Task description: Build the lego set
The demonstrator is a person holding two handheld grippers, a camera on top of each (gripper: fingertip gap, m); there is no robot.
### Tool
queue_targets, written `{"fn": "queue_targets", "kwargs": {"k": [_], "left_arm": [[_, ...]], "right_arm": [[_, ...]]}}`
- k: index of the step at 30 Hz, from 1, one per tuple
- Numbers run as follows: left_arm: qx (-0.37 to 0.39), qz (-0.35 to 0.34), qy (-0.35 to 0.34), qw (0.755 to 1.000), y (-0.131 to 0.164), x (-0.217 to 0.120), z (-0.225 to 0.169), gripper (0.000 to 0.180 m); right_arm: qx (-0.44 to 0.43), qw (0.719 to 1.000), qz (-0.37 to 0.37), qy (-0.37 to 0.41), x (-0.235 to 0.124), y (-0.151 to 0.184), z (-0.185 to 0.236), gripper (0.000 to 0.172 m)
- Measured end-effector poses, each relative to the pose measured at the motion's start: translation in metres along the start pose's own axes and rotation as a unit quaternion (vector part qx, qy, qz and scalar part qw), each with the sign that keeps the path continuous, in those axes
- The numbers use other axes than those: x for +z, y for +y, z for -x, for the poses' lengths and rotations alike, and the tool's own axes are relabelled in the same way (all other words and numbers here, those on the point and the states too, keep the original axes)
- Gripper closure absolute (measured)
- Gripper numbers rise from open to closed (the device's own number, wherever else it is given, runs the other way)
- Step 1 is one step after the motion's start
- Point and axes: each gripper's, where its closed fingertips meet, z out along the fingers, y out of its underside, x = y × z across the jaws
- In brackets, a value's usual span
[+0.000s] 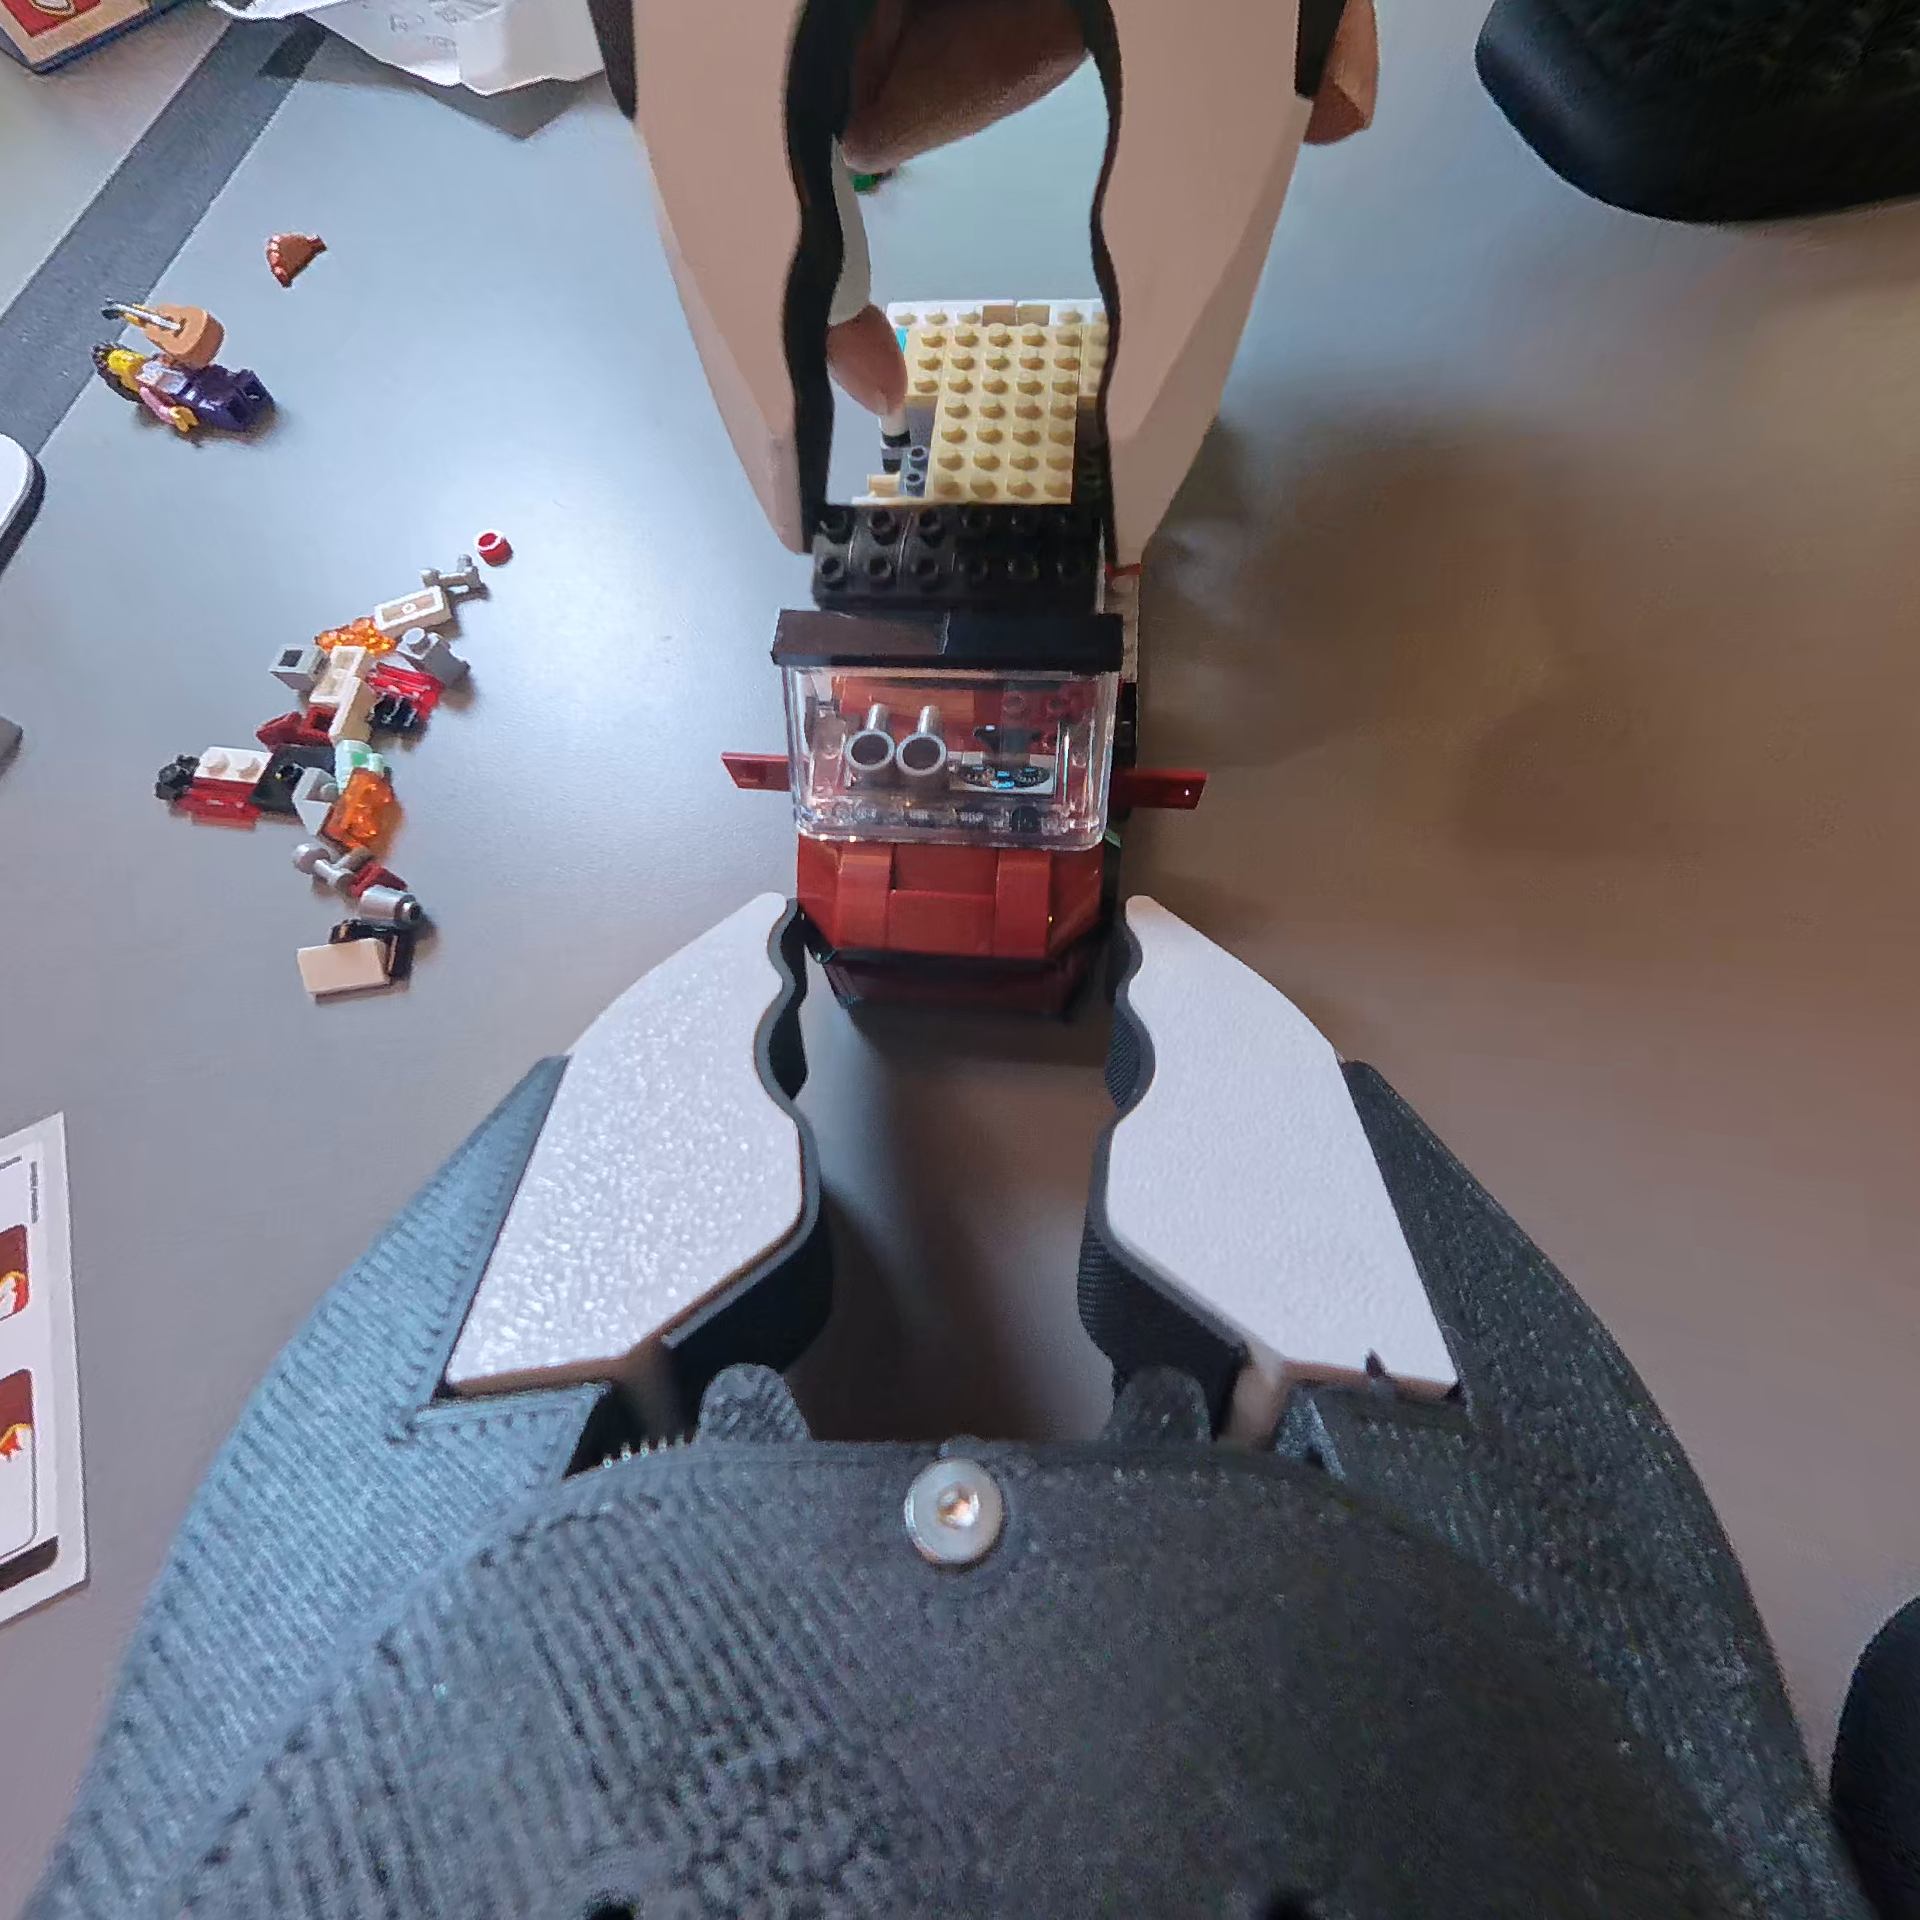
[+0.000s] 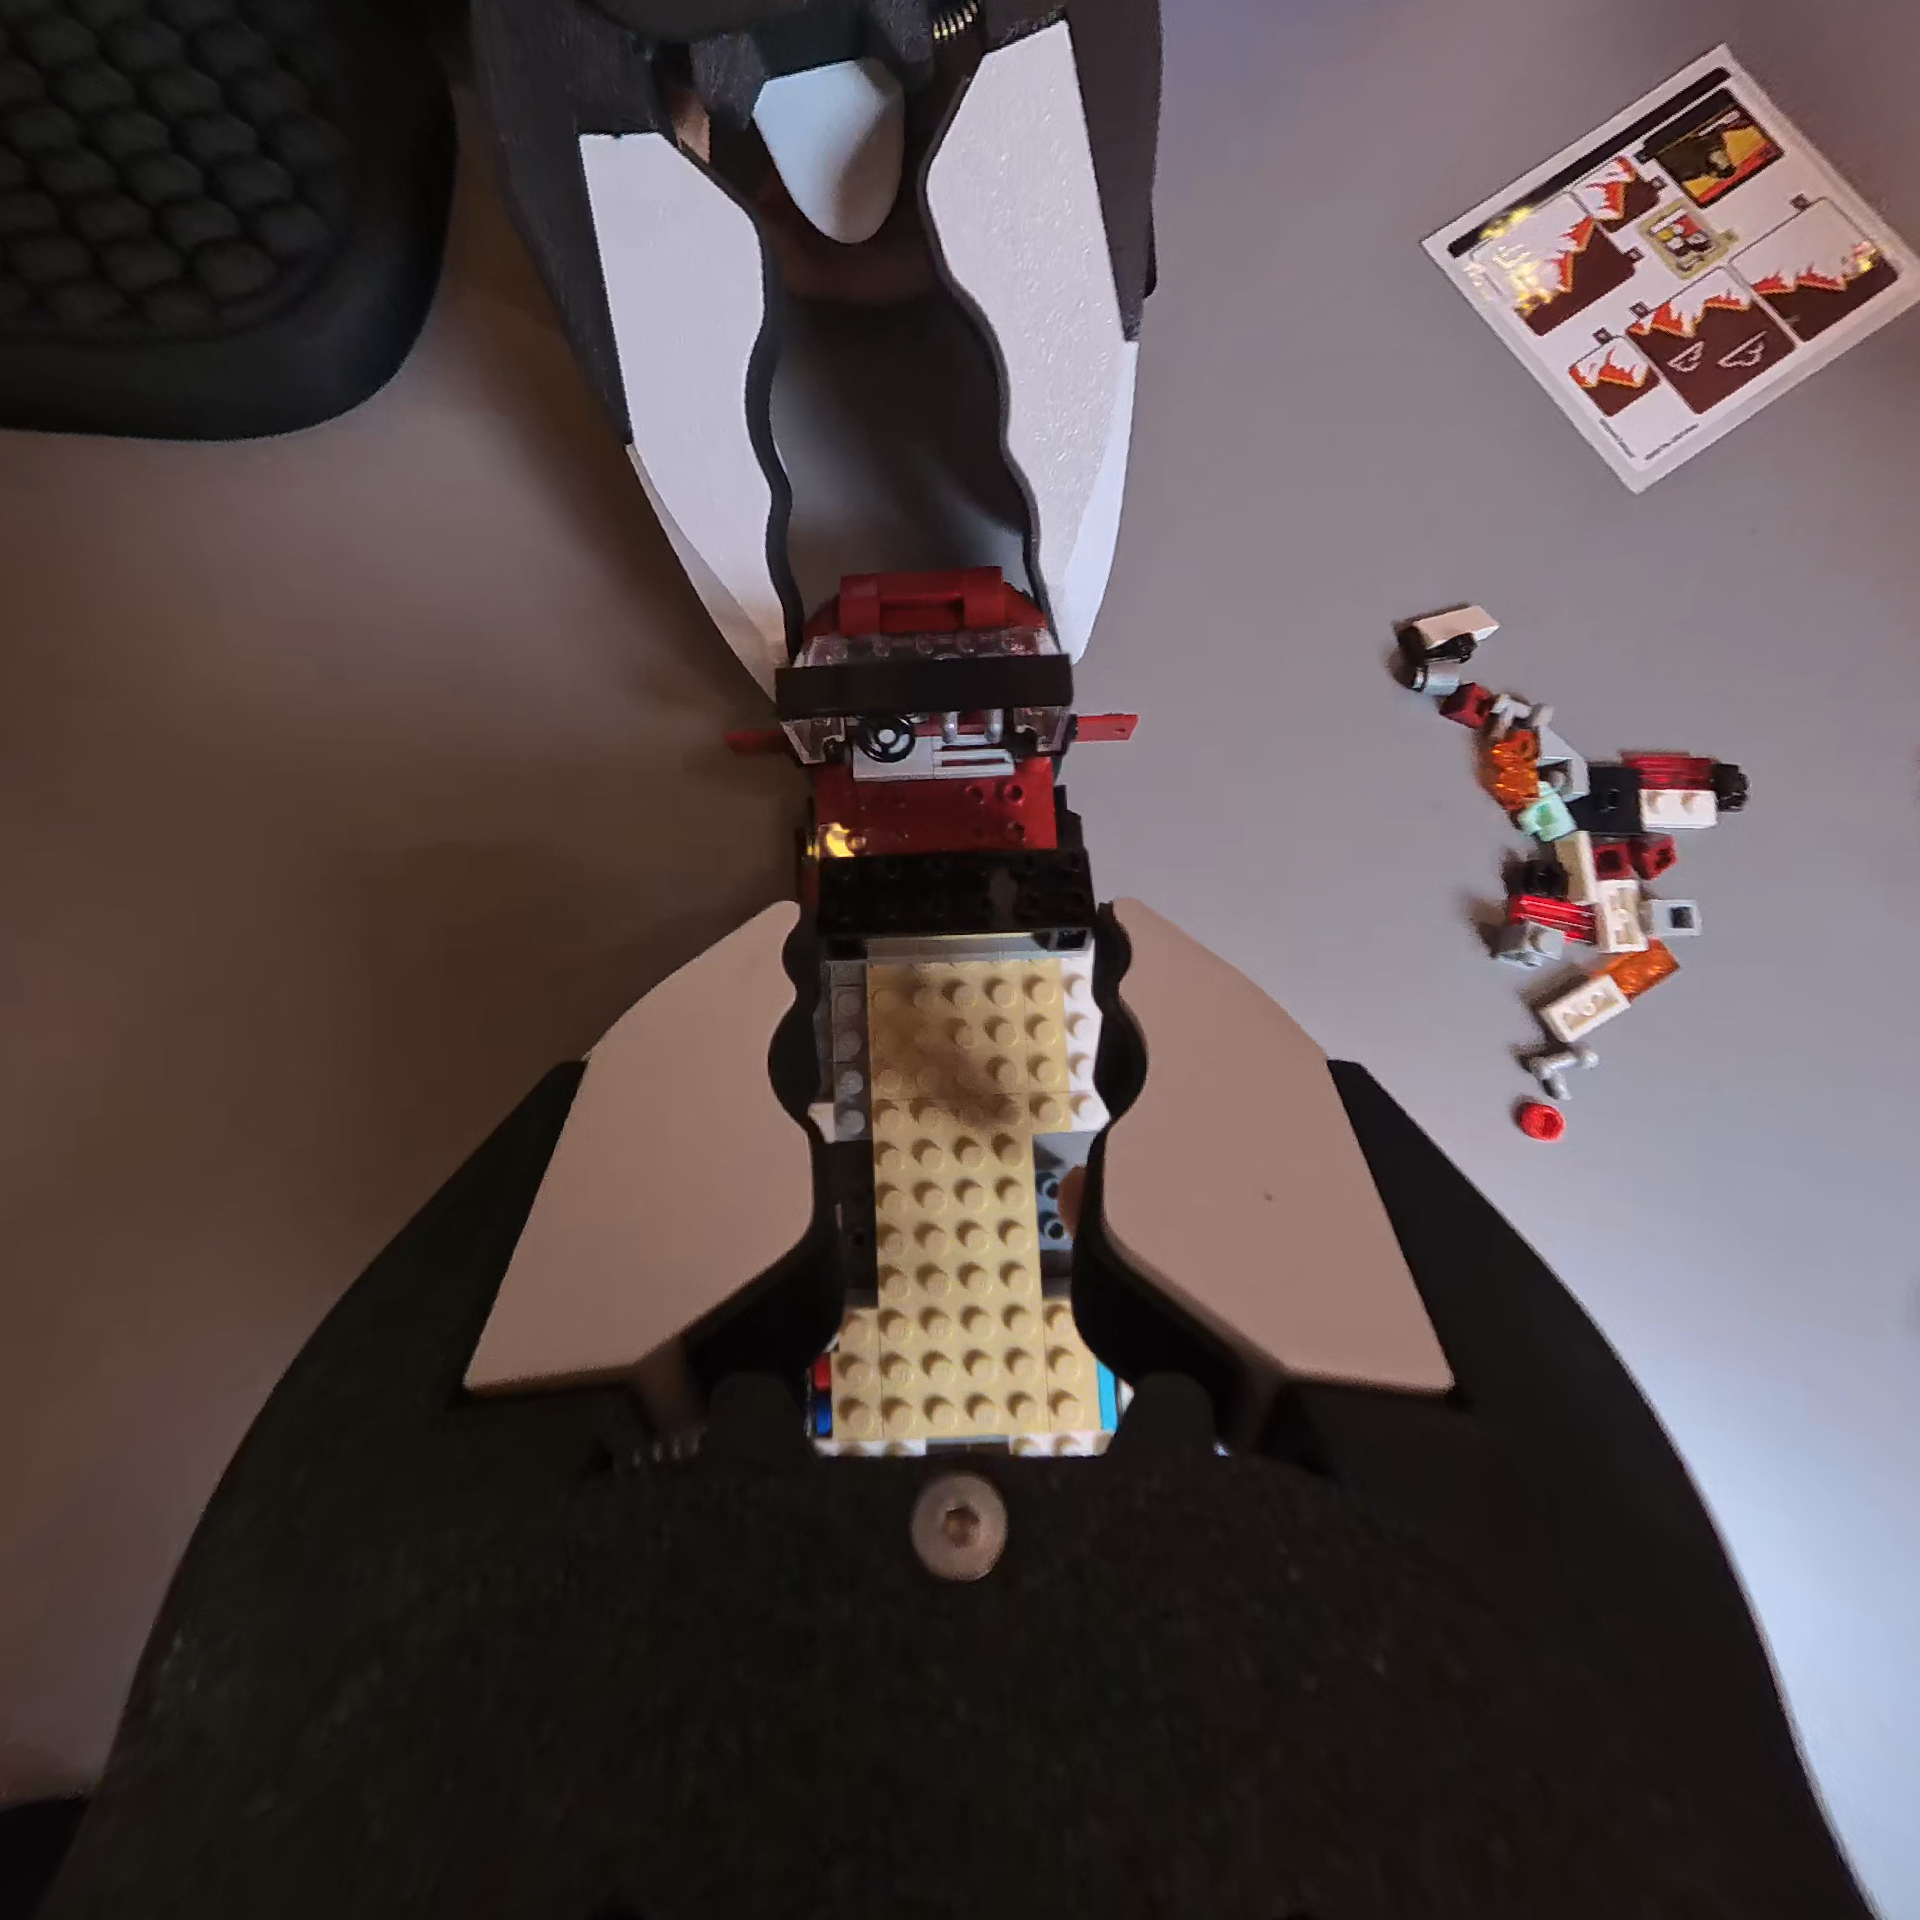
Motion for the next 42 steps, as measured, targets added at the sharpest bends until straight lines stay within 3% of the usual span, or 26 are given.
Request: {"fn": "queue_targets", "kwargs": {"k": [24, 27, 42], "left_arm": [[0.001, 0.0, -0.001, 1.0, 0.0, 0.0, 0.0, 0.124], [0.002, 0.0, -0.002, 1.0, 0.0, 0.0, 0.0, 0.124], [0.002, 0.0, -0.001, 1.0, 0.0, 0.0, 0.0, 0.124]], "right_arm": [[-0.014, 0.998, 0.059, -0.002, 0.01, -0.001, 0.001, 0.112], [-0.013, 0.997, 0.073, -0.01, 0.012, 0.001, 0.002, 0.119], [-0.031, 0.987, 0.156, -0.021, 0.012, 0.005, 0.003, 0.12]]}}
